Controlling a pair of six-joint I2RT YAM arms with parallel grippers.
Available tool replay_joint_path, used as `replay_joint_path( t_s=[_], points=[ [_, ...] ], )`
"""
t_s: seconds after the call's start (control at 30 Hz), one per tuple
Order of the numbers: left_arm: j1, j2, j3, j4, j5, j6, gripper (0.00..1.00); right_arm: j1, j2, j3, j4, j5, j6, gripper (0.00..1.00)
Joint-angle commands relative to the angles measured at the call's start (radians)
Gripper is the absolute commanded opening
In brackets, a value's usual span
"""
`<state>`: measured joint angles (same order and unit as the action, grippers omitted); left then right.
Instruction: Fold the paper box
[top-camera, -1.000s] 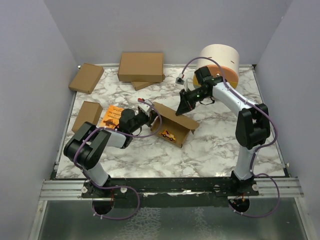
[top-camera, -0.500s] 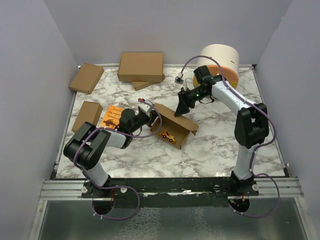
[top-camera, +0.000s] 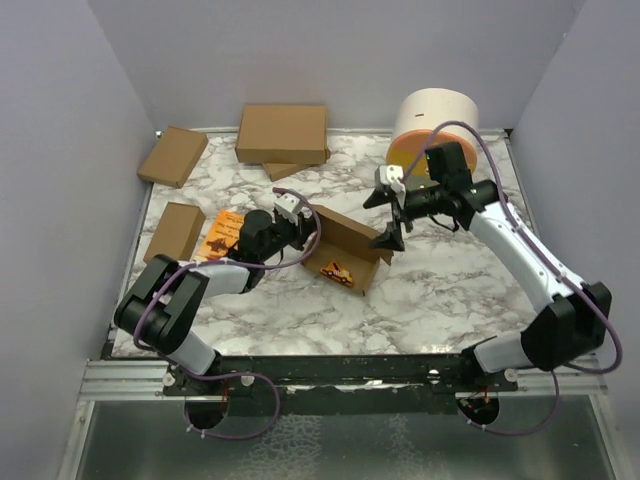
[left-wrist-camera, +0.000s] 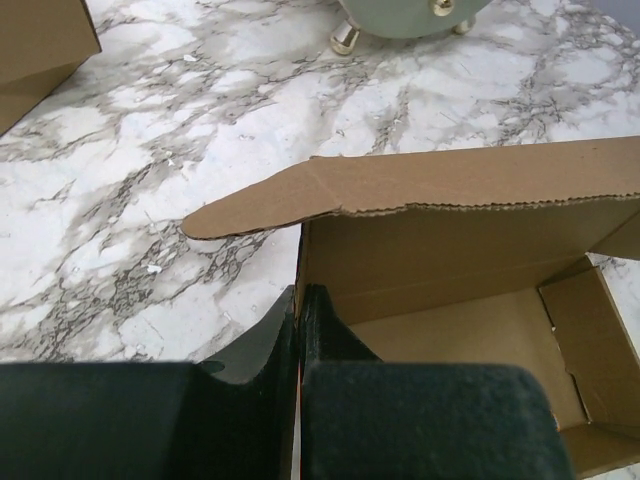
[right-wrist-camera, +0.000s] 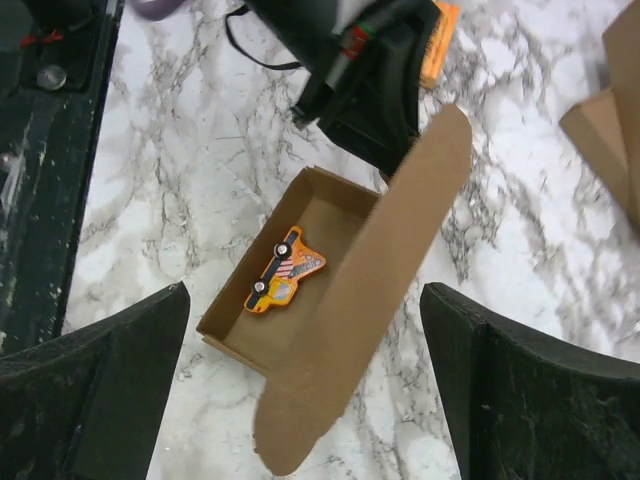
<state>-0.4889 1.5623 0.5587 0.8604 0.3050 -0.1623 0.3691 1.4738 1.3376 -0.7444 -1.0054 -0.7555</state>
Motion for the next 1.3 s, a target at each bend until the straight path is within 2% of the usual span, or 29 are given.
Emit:
replay_joint_path(
  t_s=[0.0, 0.07, 0.23, 0.3, 0.37, 0.5, 0.63, 0.67, 1.13, 1.17, 1.27],
  points=[
    [-0.024, -0.072, 0.039, -0.151, -0.109, -0.1, 0.0, 0.058, -0.066, -0.075, 0.067, 0.048, -0.215, 1.0],
    [-0.038, -0.083, 0.053, -0.203, -0.146, -0.134, 0.0, 0.078, -0.066, -0.091, 0.14, 0.167, -0.145, 1.0],
    [-0.065, -0.095, 0.114, -0.344, -0.222, -0.182, 0.0, 0.09, -0.045, -0.157, 0.309, 0.381, -0.103, 0.99],
    [-0.072, -0.106, 0.116, -0.354, -0.23, -0.182, 0.0, 0.089, -0.023, -0.159, 0.353, 0.432, -0.092, 0.97],
    [-0.074, -0.114, 0.119, -0.366, -0.238, -0.179, 0.0, 0.09, -0.004, -0.153, 0.383, 0.461, -0.081, 0.9],
    [-0.077, -0.12, 0.122, -0.377, -0.237, -0.175, 0.0, 0.09, 0.017, -0.142, 0.409, 0.467, -0.09, 0.73],
    [-0.08, -0.117, 0.114, -0.356, -0.223, -0.172, 0.0, 0.09, 0.024, -0.16, 0.437, 0.446, -0.12, 0.48],
    [-0.08, -0.117, 0.11, -0.348, -0.217, -0.17, 0.0, 0.09, 0.03, -0.163, 0.442, 0.448, -0.128, 0.45],
    [-0.081, -0.118, 0.089, -0.301, -0.144, -0.056, 0.0, 0.089, 0.116, -0.079, 0.391, 0.402, -0.292, 0.49],
    [-0.08, -0.118, 0.088, -0.299, -0.139, -0.051, 0.0, 0.089, 0.123, -0.068, 0.381, 0.397, -0.299, 0.44],
    [-0.08, -0.117, 0.09, -0.295, -0.134, -0.042, 0.0, 0.089, 0.144, -0.044, 0.359, 0.393, -0.318, 0.21]
  ],
)
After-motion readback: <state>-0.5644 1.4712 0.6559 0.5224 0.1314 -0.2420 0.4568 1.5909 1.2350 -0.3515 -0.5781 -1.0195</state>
